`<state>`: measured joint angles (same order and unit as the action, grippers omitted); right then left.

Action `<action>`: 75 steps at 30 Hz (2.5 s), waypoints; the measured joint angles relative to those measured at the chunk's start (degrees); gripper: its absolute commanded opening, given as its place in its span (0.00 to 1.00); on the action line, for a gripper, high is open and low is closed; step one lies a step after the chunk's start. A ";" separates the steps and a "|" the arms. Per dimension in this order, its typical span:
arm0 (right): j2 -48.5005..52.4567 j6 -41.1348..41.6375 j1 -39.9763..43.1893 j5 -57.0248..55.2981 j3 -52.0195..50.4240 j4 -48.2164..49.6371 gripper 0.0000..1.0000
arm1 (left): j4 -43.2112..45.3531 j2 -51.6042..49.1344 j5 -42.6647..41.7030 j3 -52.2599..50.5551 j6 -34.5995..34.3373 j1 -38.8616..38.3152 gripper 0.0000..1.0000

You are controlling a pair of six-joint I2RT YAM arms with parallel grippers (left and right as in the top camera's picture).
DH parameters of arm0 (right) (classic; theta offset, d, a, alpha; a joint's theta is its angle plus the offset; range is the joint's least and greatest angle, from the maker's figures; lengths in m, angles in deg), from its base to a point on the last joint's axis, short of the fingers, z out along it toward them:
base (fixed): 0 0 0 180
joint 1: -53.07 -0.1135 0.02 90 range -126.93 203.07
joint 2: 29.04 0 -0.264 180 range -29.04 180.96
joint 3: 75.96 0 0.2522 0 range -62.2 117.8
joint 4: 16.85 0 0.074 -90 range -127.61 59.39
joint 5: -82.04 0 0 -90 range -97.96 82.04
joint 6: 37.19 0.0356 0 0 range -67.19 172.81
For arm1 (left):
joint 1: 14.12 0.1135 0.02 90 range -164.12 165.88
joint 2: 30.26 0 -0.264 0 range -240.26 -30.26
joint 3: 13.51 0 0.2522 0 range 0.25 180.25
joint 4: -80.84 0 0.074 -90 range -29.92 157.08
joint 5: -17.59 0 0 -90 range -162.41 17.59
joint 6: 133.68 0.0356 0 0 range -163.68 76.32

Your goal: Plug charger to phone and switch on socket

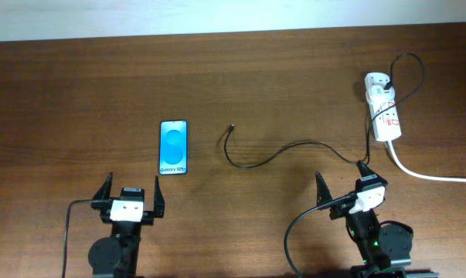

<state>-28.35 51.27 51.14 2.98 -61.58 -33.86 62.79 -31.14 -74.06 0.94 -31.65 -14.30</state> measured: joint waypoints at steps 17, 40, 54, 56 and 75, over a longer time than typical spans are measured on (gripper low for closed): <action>0.00 0.02 0.00 -3.02 0.00 -0.20 0.98 | 0.00 0.00 0.00 0.00 0.00 0.00 0.99; 0.00 0.02 0.00 -3.21 0.00 -0.20 0.98 | -0.20 0.00 1.42 0.00 0.00 0.00 0.99; 0.00 0.02 0.00 -3.21 0.00 -0.22 0.98 | 0.46 0.00 1.01 0.00 -4.39 0.00 0.99; 0.00 0.02 0.00 -3.21 0.00 -0.20 0.98 | 0.46 0.00 0.39 0.00 -4.90 0.00 0.99; 0.00 0.07 0.00 -3.23 0.00 -0.22 0.98 | 3.43 -5.73 -5.62 8.04 -13.64 0.00 0.99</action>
<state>-28.35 51.33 51.14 -0.25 -61.58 -34.08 66.22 -36.87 -79.68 8.99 -45.29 -14.30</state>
